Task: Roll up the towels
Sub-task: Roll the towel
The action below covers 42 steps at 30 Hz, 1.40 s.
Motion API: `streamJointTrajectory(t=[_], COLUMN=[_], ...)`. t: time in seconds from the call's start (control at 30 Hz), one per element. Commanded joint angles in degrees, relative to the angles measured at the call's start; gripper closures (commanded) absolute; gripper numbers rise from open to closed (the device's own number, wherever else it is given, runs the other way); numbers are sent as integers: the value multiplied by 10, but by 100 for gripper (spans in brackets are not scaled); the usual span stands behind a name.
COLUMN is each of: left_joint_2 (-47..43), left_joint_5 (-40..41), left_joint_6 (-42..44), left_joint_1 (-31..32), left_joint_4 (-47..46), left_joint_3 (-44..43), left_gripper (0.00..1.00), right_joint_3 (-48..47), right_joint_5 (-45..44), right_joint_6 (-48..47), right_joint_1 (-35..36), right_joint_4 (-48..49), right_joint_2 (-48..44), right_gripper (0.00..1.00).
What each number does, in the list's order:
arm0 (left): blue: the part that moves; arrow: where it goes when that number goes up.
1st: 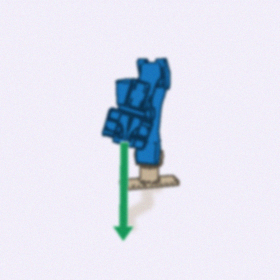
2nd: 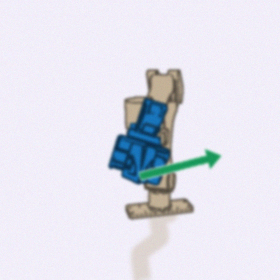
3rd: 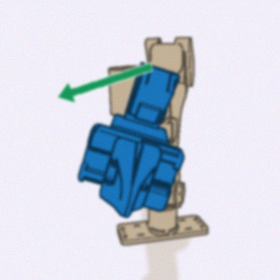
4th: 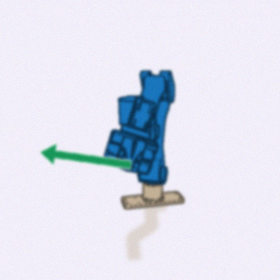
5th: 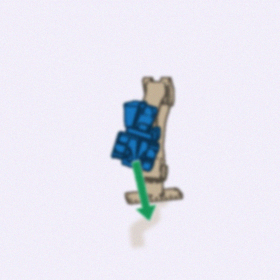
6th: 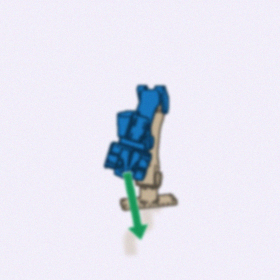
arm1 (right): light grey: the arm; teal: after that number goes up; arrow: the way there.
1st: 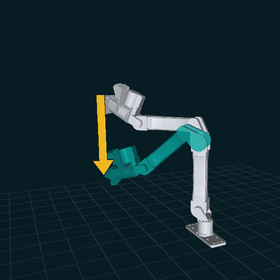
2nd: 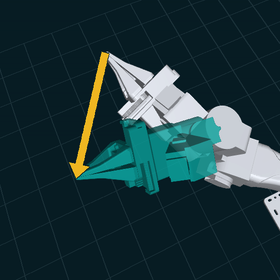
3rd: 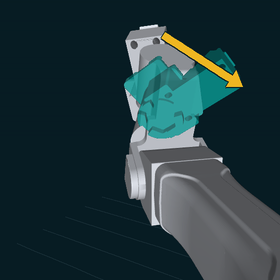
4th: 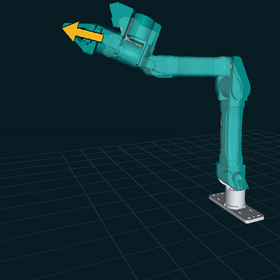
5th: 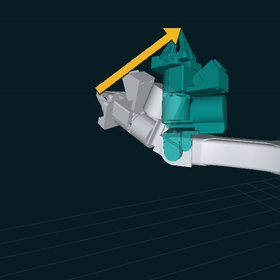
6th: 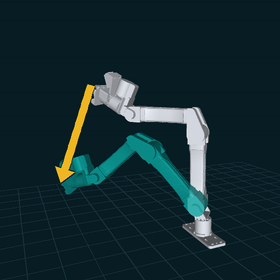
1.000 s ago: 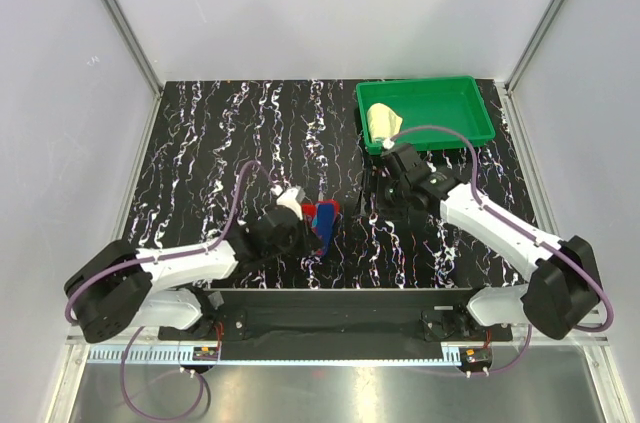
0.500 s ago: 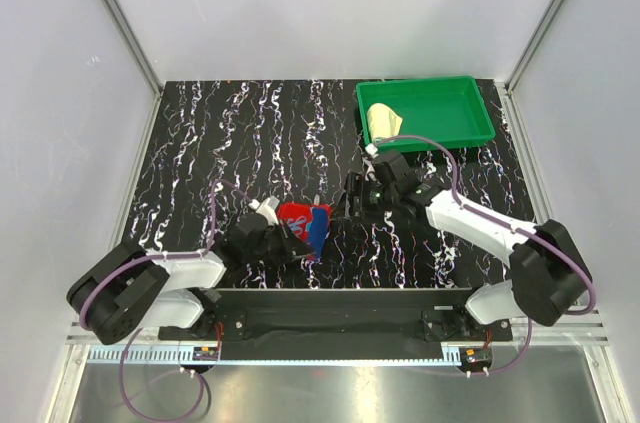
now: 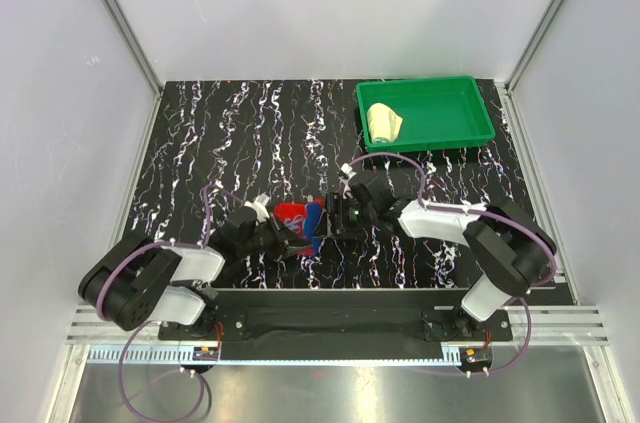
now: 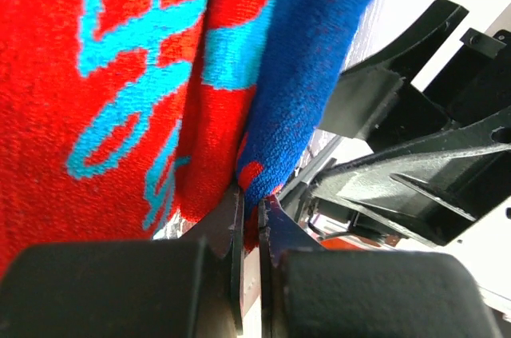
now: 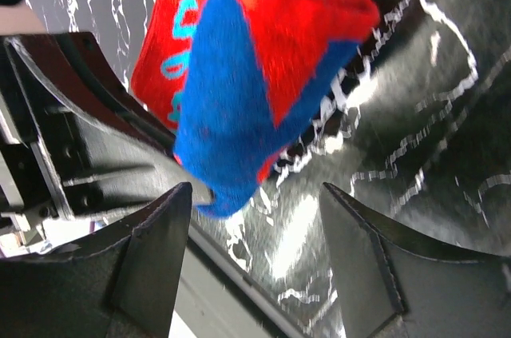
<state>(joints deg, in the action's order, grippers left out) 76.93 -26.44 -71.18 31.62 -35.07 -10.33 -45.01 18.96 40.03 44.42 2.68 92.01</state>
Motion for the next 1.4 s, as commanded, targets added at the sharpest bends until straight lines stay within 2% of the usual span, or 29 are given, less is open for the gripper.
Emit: streamJointTrajectory(t=[0.0, 0.27, 0.43, 0.57, 0.6, 0.73, 0.83, 0.87, 0.93, 0.97, 1.0, 1.07, 1.1, 1.23, 1.33, 1.37], left_joint_2=[29, 108, 144, 167, 171, 178, 171, 162, 145, 121, 106, 56, 38, -58, -151, -169], left_joint_5=[-41, -69, -76, -83, -84, -86, -82, -78, -74, -66, -61, -36, -26, 45, 131, 188], left_joint_6=[-29, -72, -85, -95, -97, -97, -78, -71, -40, -25, -9, 37, 51, 118, 185, 200], left_joint_1=[-10, -24, -27, -29, -29, -31, -31, -31, -31, -31, -29, -28, -27, -22, -2, 28], left_joint_4=[-64, -191, -244, -274, -280, -287, -267, -257, -201, -170, -101, -24, 49, 230, 349, 380], left_joint_3=[12, 43, 47, 48, 46, 46, 46, 44, 40, 35, 23, 0, -7, -50, -94, -120], left_gripper=[100, 100, 100, 100, 100, 100, 90, 80, 70, 67, 60, 55, 51, 46, 46, 46], right_joint_3=[-10, -34, -38, -41, -41, -45, -59, -66, -88, -96, -105, -131, -142, -194, -223, -232], right_joint_5=[-6, -2, -2, -3, -3, -15, -48, -59, -93, -103, -125, -146, -174, -205, -214, -219], right_joint_6=[7, 20, 26, 28, 27, 25, 16, 13, 8, 4, 2, -4, -8, -16, -15, -15], right_joint_1=[8, 15, 17, 23, 24, 27, 27, 27, 27, 28, 28, 30, 35, 40, 44, 45], right_joint_4=[83, 119, 145, 153, 157, 139, 76, 29, -23, -82, -107, -183, -209, -306, -362, -393], right_joint_2=[26, 84, 108, 128, 133, 132, 117, 108, 100, 94, 91, 89, 91, 101, 116, 124], right_gripper=[29, 31, 38, 55, 62, 75, 80, 81, 84, 85, 85, 89, 89, 91, 92, 91])
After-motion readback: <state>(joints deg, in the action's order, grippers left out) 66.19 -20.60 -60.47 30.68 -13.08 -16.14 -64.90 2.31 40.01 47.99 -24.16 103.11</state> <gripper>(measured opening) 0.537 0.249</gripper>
